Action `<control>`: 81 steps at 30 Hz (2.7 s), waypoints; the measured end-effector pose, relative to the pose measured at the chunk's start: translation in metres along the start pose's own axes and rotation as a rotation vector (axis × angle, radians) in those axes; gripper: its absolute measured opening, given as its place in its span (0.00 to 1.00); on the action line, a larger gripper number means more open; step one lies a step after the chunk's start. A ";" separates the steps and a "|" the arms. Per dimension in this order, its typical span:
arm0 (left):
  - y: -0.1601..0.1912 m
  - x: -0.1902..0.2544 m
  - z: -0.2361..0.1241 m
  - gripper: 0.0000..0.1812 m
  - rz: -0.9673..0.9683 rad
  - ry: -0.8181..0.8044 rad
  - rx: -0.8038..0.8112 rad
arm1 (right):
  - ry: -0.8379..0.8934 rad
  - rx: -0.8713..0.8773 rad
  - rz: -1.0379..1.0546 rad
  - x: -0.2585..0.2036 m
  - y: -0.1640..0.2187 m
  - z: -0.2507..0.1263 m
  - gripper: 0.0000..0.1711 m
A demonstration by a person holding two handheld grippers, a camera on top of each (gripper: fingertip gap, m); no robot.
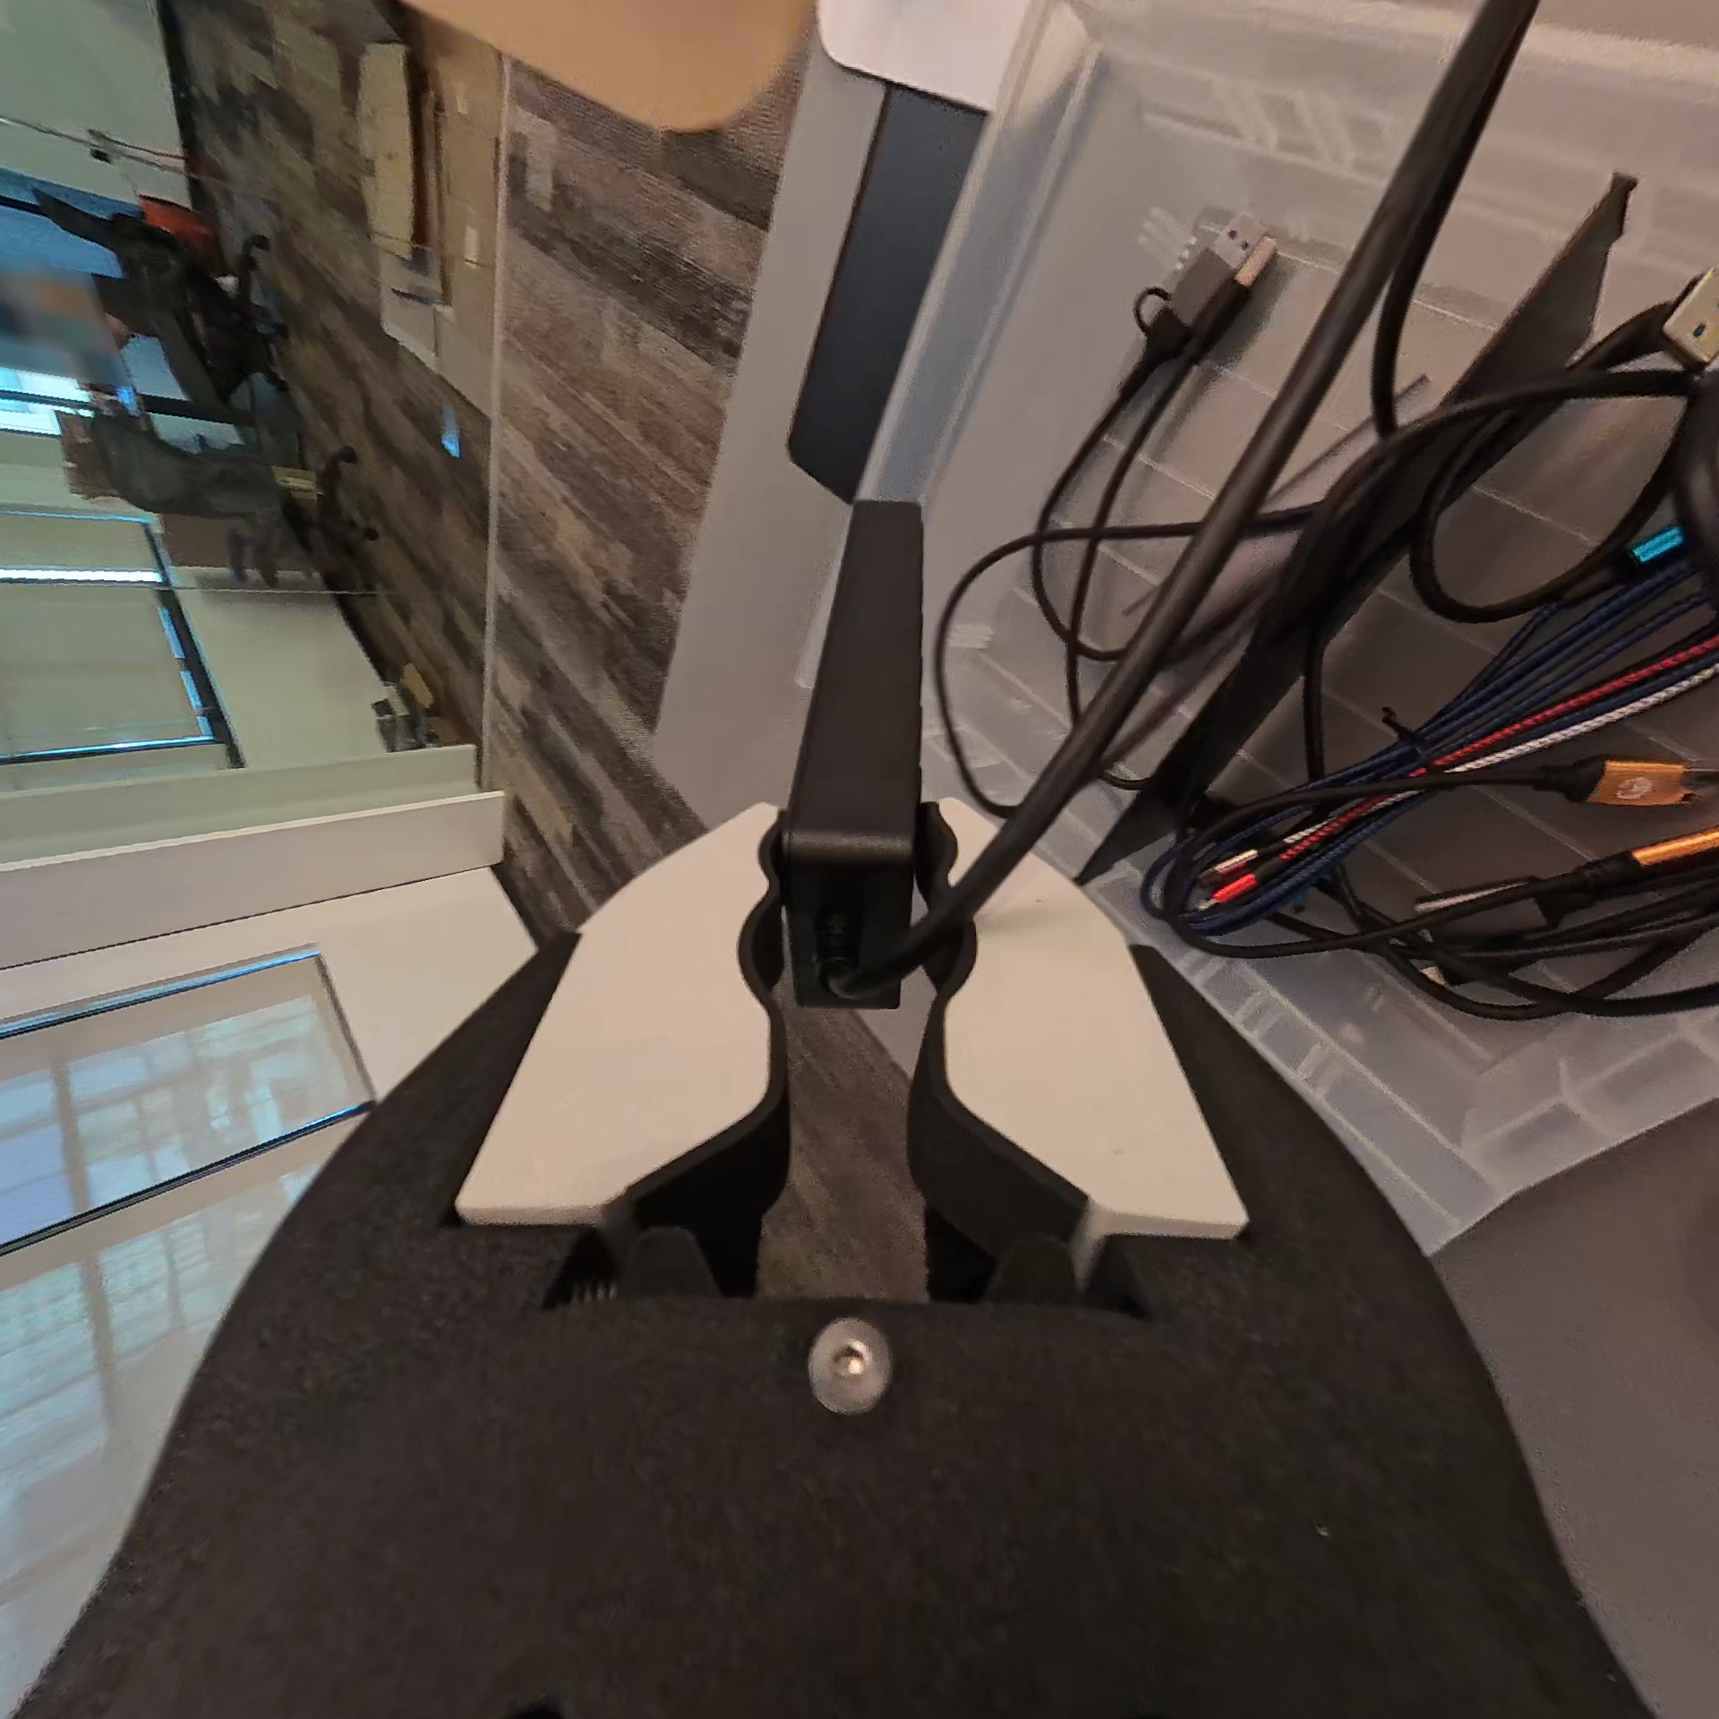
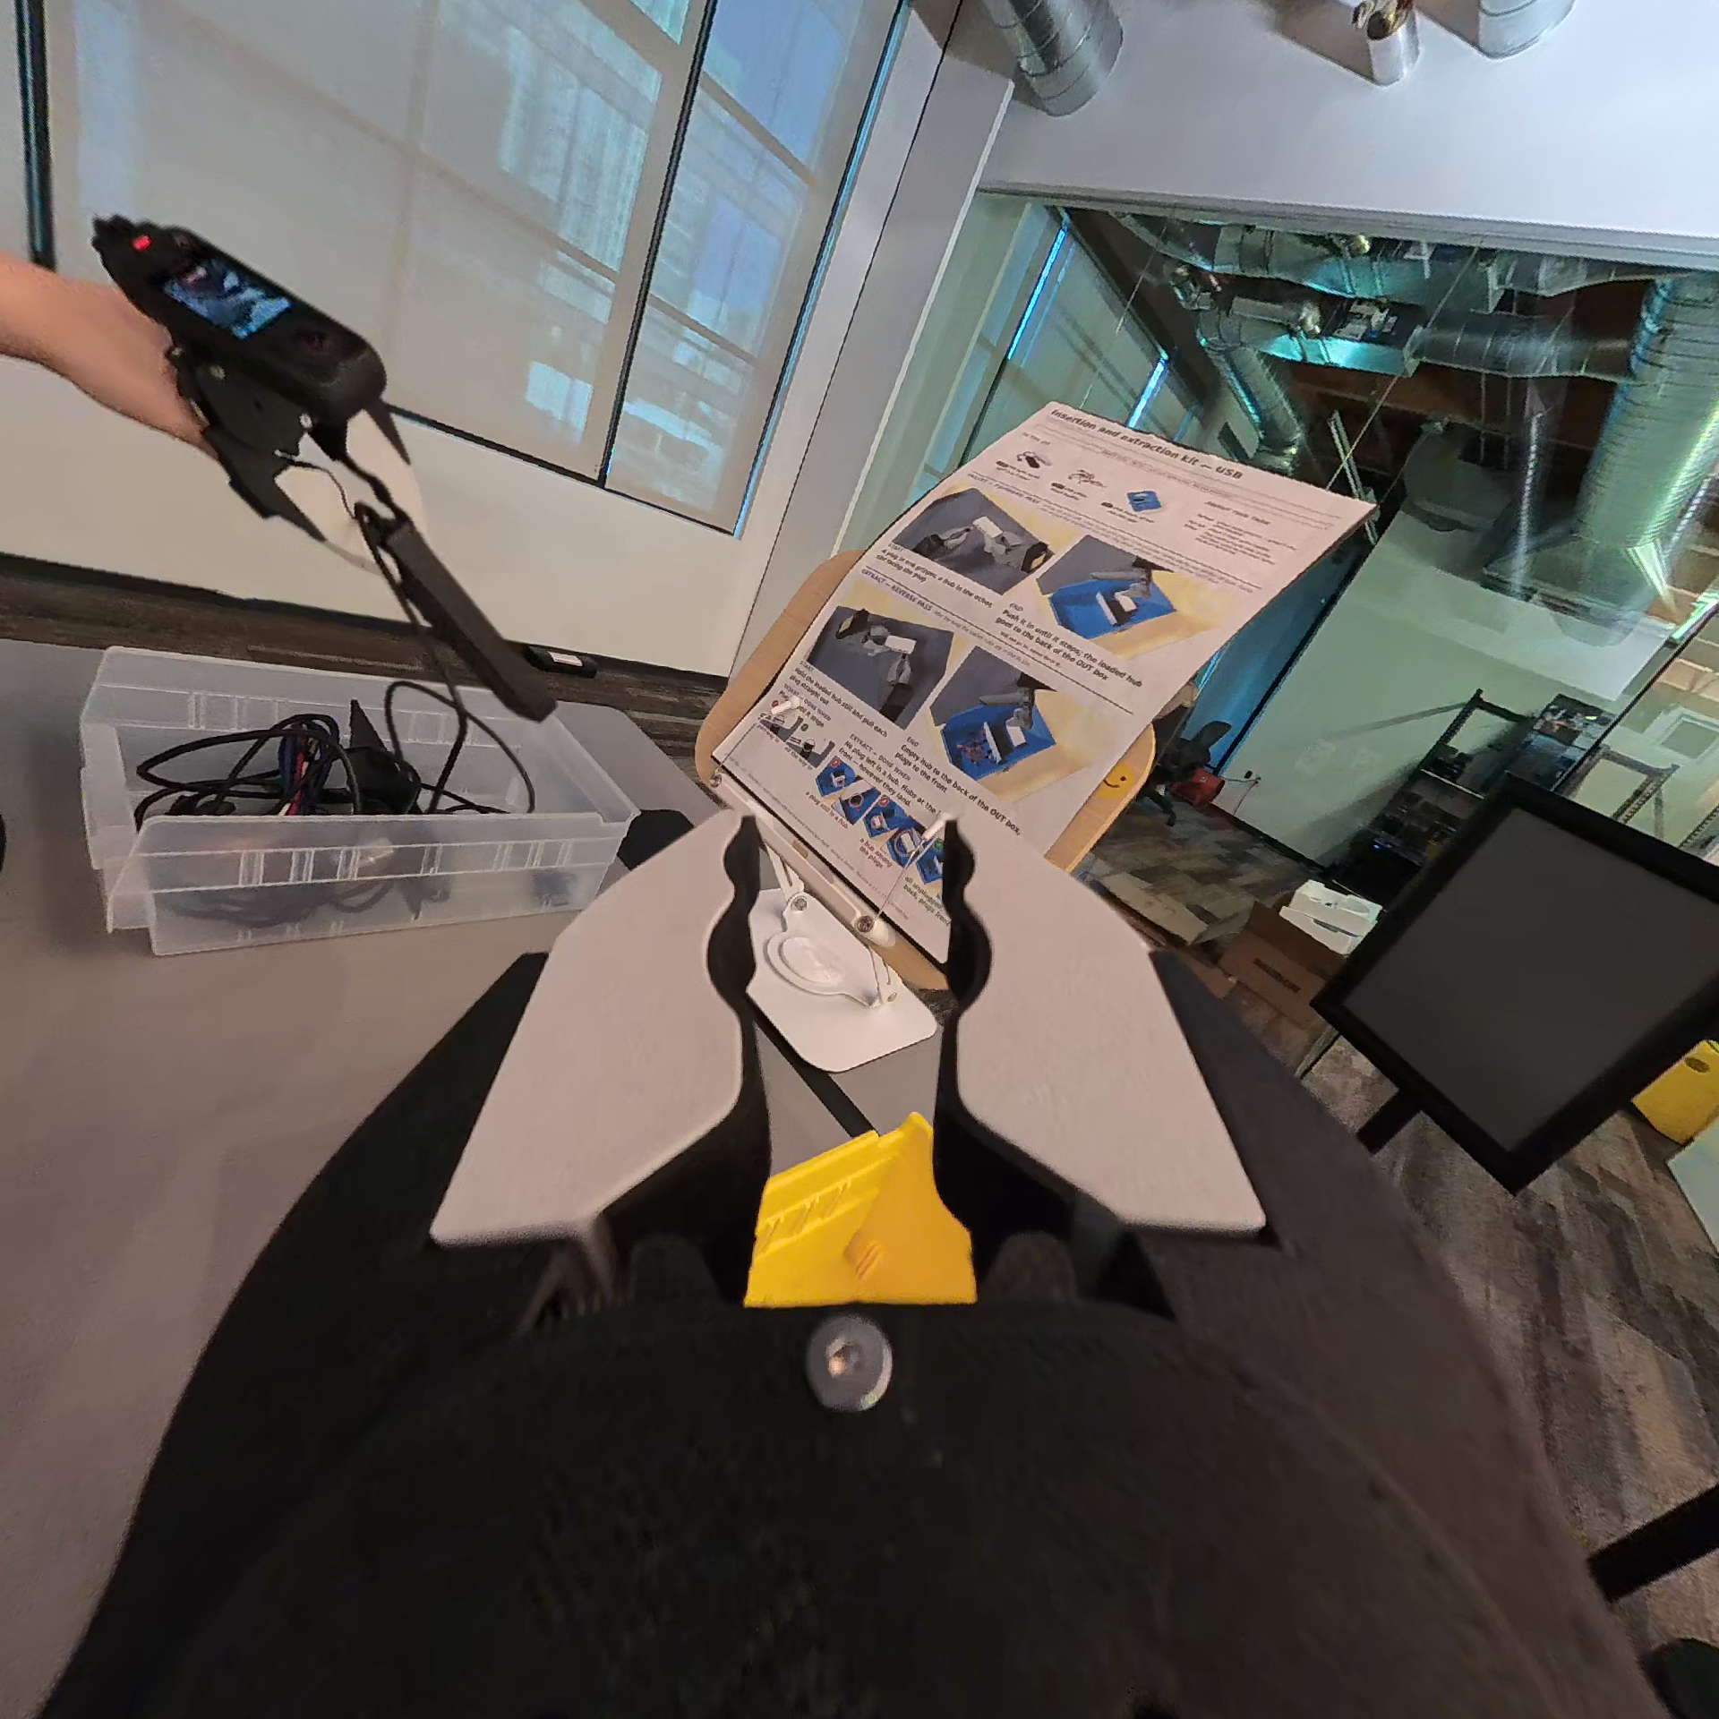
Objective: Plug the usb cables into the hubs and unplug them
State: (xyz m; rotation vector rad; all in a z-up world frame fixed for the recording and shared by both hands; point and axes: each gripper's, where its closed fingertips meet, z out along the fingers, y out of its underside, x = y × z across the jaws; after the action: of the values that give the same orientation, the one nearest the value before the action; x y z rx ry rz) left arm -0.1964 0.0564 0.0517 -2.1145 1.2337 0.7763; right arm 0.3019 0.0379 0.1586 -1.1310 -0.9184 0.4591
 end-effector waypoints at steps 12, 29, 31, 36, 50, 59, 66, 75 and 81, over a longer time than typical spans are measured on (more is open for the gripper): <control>-0.079 -0.078 -0.104 0.14 0.051 -0.151 0.037 | -0.068 -0.072 0.009 -0.010 0.015 0.005 0.22; -0.205 -0.139 -0.258 0.14 0.178 -0.386 0.098 | -0.293 -0.079 0.051 -0.085 0.013 0.062 0.28; -0.215 -0.138 -0.274 0.14 0.199 -0.404 0.107 | -0.307 -0.013 0.075 -0.107 -0.002 0.080 0.32; -0.242 -0.112 -0.310 0.14 0.262 -0.415 0.147 | -0.272 0.129 0.074 -0.162 -0.018 0.117 0.36; -0.239 -0.059 -0.371 0.14 0.294 -0.422 0.264 | 0.099 0.302 -0.074 -0.185 -0.044 0.182 0.32; -0.229 -0.060 -0.381 0.14 0.312 -0.435 0.274 | -0.117 0.088 0.210 -0.207 0.021 0.282 0.29; -0.224 -0.070 -0.378 0.14 0.318 -0.439 0.280 | -0.170 0.309 0.363 -0.215 0.008 0.289 0.21; -0.219 -0.079 -0.376 0.14 0.323 -0.453 0.281 | -0.209 0.291 0.534 -0.213 0.019 0.310 0.17; -0.210 -0.086 -0.381 0.14 0.301 -0.461 0.275 | -0.239 0.244 0.505 -0.228 0.023 0.321 0.02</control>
State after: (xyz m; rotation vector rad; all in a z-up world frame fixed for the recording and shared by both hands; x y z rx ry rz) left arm 0.0306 -0.0799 0.4071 -1.4425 1.3205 1.0821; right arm -0.0864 0.0633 0.0907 -1.0919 -0.7485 1.1085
